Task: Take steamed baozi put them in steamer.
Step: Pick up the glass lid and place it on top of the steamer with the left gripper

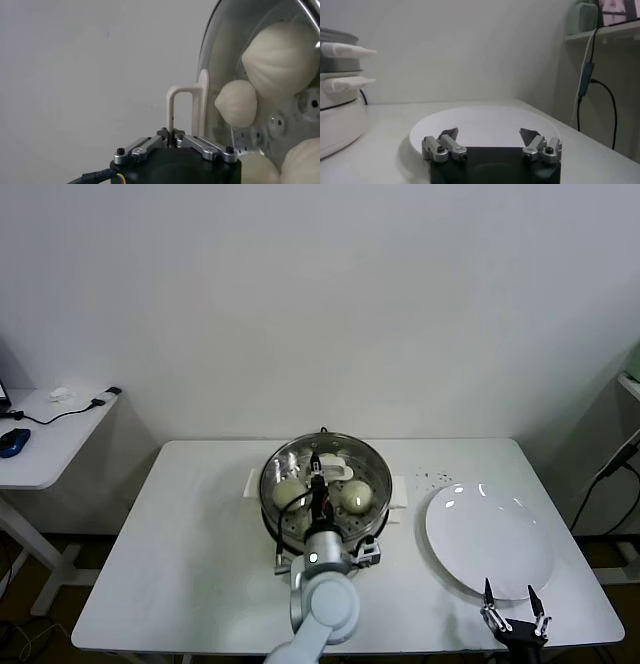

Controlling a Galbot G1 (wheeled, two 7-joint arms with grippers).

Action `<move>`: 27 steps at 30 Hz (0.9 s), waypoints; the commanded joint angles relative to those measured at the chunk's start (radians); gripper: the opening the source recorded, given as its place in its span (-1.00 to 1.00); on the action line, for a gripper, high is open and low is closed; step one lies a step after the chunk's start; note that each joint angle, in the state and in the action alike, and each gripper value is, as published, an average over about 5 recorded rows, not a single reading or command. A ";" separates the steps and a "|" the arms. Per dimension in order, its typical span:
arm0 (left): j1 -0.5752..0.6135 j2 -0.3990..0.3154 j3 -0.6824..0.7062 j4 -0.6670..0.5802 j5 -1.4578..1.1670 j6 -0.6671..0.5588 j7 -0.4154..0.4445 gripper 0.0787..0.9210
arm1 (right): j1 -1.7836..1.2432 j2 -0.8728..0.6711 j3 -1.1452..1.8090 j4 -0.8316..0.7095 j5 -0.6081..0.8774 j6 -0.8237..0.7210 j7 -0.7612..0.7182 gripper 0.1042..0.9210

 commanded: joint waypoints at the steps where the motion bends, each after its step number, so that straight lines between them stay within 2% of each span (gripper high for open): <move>1: 0.018 -0.049 -0.001 0.003 0.010 -0.013 -0.002 -0.85 | 0.000 0.000 0.000 -0.001 -0.006 0.008 -0.003 0.76; 8: 0.032 -0.049 0.004 -0.007 0.012 -0.026 -0.001 -0.85 | 0.003 0.001 -0.003 -0.001 -0.017 0.015 -0.003 0.76; 11: 0.038 -0.049 0.007 -0.016 0.009 -0.032 -0.002 -0.78 | 0.003 0.000 -0.004 0.001 -0.016 0.014 -0.003 0.76; 27: 0.081 -0.049 0.084 -0.146 -0.064 -0.049 0.035 0.28 | 0.017 -0.003 -0.003 -0.014 -0.029 -0.011 -0.007 0.76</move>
